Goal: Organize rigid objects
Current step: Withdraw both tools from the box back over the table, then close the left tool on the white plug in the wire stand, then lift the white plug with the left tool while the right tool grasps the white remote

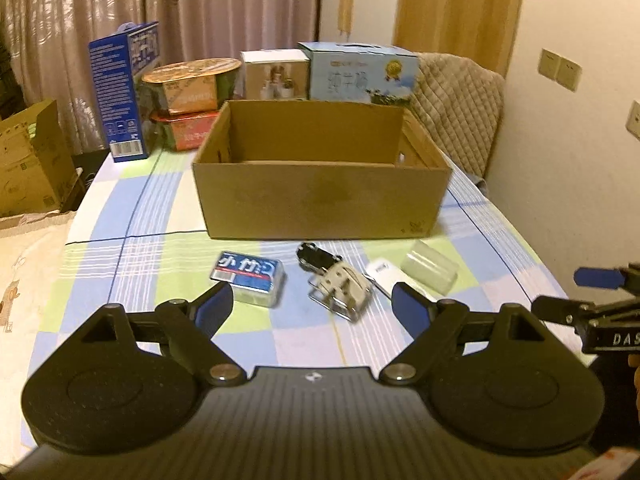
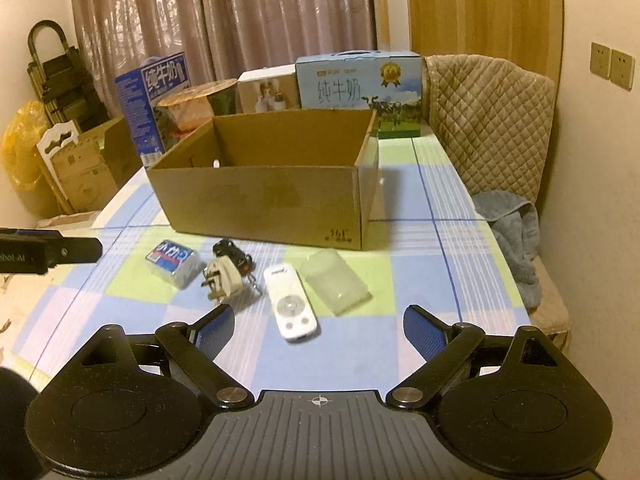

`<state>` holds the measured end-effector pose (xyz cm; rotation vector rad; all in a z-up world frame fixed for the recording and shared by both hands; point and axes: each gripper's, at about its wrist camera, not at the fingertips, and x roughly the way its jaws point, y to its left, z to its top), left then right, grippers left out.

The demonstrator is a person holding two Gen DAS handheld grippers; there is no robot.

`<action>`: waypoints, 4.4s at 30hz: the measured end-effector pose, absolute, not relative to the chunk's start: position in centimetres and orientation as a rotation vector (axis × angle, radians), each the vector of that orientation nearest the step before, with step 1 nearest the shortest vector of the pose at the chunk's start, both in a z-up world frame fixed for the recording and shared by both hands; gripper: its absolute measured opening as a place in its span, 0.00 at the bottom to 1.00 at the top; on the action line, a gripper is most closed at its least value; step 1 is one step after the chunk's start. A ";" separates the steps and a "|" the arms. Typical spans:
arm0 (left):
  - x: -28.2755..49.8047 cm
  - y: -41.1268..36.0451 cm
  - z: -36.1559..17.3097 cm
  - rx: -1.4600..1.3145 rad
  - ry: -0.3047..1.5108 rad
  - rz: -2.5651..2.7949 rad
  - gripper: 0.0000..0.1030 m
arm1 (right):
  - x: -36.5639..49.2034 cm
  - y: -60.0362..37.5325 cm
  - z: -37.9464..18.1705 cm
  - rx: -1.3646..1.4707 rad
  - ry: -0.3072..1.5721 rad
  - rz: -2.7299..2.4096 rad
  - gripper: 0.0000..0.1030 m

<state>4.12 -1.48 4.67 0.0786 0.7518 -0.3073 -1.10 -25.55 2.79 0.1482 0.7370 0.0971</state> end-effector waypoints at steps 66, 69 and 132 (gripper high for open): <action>12.2 -6.5 -7.0 0.309 0.758 -0.533 0.20 | 7.2 -24.5 -4.8 0.153 0.859 0.137 0.85; 12.8 -5.9 -7.4 0.241 0.783 -0.536 0.20 | 7.4 -24.4 -5.0 0.152 0.861 0.138 0.85; 14.6 0.7 -7.1 -0.422 0.826 -0.435 0.22 | 9.4 -23.0 -7.5 0.126 0.866 0.193 0.81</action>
